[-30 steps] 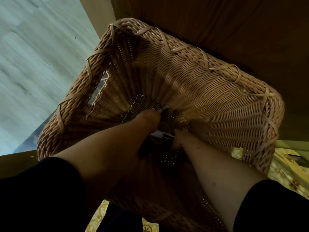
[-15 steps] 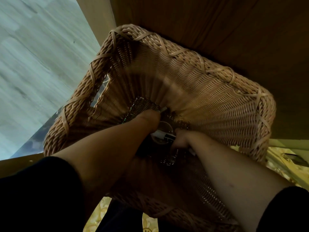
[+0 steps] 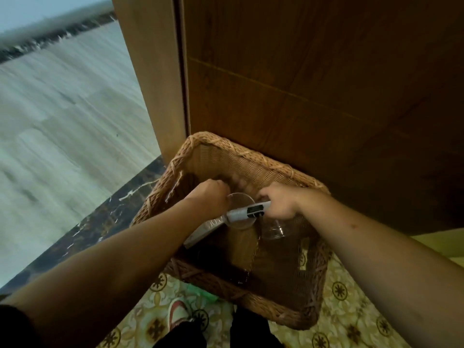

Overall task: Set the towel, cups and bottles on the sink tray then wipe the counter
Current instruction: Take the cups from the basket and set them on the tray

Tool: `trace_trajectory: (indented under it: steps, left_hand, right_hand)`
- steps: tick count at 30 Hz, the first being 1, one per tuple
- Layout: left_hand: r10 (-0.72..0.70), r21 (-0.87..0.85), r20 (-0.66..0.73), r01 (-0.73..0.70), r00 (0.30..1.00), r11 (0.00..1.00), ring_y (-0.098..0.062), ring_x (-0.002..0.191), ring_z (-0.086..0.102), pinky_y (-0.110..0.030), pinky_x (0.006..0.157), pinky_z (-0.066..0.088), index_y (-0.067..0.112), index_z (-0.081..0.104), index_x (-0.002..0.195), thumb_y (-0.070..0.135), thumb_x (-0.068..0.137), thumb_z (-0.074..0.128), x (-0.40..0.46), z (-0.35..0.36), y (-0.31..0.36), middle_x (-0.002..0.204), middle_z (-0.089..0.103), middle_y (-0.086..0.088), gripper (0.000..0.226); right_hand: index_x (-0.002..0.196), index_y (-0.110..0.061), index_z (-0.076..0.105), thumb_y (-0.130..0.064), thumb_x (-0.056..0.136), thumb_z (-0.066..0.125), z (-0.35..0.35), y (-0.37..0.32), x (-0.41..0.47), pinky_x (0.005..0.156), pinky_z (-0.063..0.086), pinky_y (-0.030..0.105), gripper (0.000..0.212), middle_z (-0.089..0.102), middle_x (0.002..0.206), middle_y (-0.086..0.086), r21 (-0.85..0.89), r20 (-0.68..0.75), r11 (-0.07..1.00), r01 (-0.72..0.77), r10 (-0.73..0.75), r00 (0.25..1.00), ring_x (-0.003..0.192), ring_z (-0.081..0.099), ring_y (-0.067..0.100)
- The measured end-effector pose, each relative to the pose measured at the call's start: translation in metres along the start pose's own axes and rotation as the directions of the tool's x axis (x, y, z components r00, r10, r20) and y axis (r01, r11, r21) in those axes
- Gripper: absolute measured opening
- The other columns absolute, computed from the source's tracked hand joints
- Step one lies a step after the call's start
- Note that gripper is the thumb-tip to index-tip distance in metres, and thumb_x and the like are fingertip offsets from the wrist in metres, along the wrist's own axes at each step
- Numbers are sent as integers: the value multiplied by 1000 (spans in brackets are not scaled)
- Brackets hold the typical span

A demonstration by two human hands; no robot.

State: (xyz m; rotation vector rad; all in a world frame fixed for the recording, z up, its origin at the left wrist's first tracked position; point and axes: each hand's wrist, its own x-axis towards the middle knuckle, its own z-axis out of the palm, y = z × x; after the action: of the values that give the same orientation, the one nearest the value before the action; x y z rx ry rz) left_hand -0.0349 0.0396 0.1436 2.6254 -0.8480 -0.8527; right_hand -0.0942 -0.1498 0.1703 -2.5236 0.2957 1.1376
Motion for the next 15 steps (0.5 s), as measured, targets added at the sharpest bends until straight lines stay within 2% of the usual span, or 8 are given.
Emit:
trace_trajectory:
  steps: [5, 8, 10, 13, 15]
  left_hand:
    - [-95, -98, -100, 85, 990, 992, -9, 74, 65, -26, 68, 58, 25, 74, 92, 30, 95, 59, -52, -26, -7, 80, 68, 7, 16]
    - [-162, -130, -140, 144, 977, 981, -5, 74, 61, -20, 58, 44, 29, 72, 81, 32, 89, 66, -85, -37, -5, 80, 67, 9, 10]
    - [-221, -222, -211, 174, 952, 959, -5, 70, 62, -20, 54, 42, 26, 71, 74, 34, 88, 65, -113, -42, -1, 74, 67, 9, 17]
    - [-309, -285, -286, 227, 907, 931, -10, 72, 64, -24, 61, 50, 21, 74, 82, 36, 91, 62, -158, -46, 14, 77, 69, 4, 21]
    - [-384, -324, -311, 283, 869, 903, -12, 74, 64, -23, 64, 52, 18, 74, 88, 35, 93, 62, -184, -45, 25, 81, 69, 2, 21]
  right_hand:
    - [136, -34, 50, -26, 78, 83, -23, -18, -53, 63, 49, 25, 67, 54, 120, -8, 23, -121, 988, 156, -152, 981, 93, 60, 12]
    - [124, -37, 60, -34, 74, 86, -36, -24, -80, 61, 50, 21, 57, 58, 109, -14, 19, -175, 963, 267, -260, 950, 87, 63, 9]
    - [127, -40, 61, -36, 74, 86, -44, -28, -98, 66, 55, 21, 58, 58, 113, -16, 30, -180, 930, 366, -355, 917, 92, 64, 8]
    - [129, -45, 57, -31, 77, 84, -54, -36, -124, 69, 62, 26, 61, 57, 117, -14, 82, -180, 868, 489, -470, 864, 94, 69, 12]
    - [119, -45, 57, -34, 78, 83, -59, -45, -139, 65, 63, 30, 51, 62, 112, -9, 74, -185, 817, 571, -552, 813, 86, 73, 14]
